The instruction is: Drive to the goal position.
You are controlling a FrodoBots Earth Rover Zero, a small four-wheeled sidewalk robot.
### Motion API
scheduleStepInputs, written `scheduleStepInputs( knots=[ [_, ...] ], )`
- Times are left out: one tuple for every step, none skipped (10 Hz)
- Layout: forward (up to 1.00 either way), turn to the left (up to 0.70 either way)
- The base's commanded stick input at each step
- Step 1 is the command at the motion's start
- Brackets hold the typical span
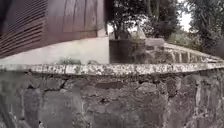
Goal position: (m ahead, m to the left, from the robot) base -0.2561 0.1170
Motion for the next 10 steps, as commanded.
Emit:
scheduleStepInputs(
  knots=[
    [0.0,0.45],
    [0.0,0.45],
    [0.0,0.45],
    [0.0,0.45],
    [0.0,0.45],
    [0.0,0.45],
    [0.0,0.45],
    [0.0,0.45],
    [0.0,0.45],
    [0.0,0.45]
  ],
)
